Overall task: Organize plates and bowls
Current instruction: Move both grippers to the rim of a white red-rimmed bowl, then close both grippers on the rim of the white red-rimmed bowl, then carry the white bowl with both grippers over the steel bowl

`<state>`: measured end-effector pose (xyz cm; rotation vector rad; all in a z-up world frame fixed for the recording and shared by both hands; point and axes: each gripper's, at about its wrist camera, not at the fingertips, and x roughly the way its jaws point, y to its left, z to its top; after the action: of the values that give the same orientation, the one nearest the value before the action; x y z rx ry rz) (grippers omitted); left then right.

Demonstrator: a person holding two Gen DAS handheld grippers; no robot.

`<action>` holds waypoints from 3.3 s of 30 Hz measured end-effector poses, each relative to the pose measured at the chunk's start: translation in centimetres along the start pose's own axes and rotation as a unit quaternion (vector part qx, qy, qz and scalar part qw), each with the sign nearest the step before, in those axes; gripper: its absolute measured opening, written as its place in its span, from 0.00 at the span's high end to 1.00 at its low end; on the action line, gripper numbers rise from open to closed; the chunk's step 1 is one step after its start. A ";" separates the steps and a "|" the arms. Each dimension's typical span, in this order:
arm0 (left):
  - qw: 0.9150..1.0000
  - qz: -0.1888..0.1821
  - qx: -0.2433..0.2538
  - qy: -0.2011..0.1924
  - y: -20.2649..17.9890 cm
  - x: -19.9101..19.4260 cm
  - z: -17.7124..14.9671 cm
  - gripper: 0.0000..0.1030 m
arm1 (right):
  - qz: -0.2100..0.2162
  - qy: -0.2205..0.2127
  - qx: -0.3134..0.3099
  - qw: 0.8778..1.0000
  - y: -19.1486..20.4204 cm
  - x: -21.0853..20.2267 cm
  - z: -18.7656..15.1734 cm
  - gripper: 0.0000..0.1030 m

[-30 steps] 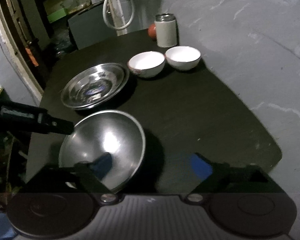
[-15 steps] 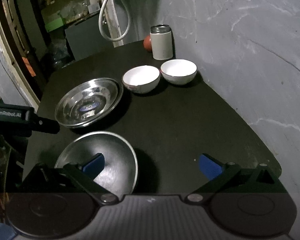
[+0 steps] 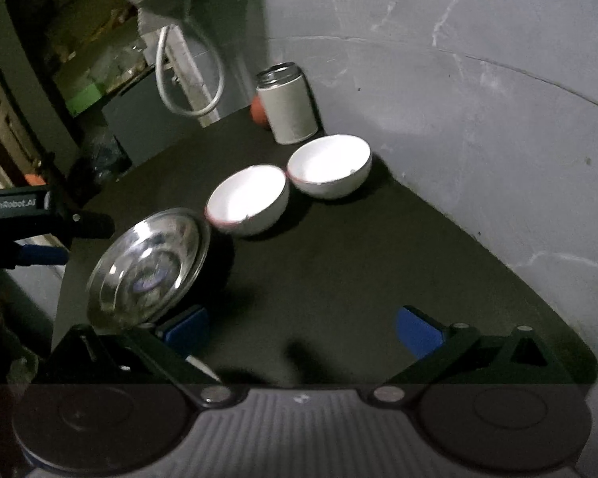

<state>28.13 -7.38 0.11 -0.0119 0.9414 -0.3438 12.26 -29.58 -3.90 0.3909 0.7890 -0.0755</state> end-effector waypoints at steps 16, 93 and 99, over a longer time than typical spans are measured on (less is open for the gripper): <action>0.976 0.008 0.218 0.023 -5.0 10.5 7.4 0.01 | 0.029 -0.008 0.023 0.999 0.0 7.0 6.2 0.00; 0.973 -0.098 0.208 0.021 -6.8 3.1 3.8 0.95 | 0.047 -0.018 0.086 0.995 3.3 2.1 5.7 0.82; 0.975 -0.113 0.191 0.013 -6.1 0.8 1.9 0.95 | 0.038 -0.026 0.071 0.996 4.6 -0.6 4.2 0.82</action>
<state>28.30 -13.63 1.60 0.2399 0.8885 -0.7335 15.66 -26.94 0.62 0.5517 0.7188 -0.0706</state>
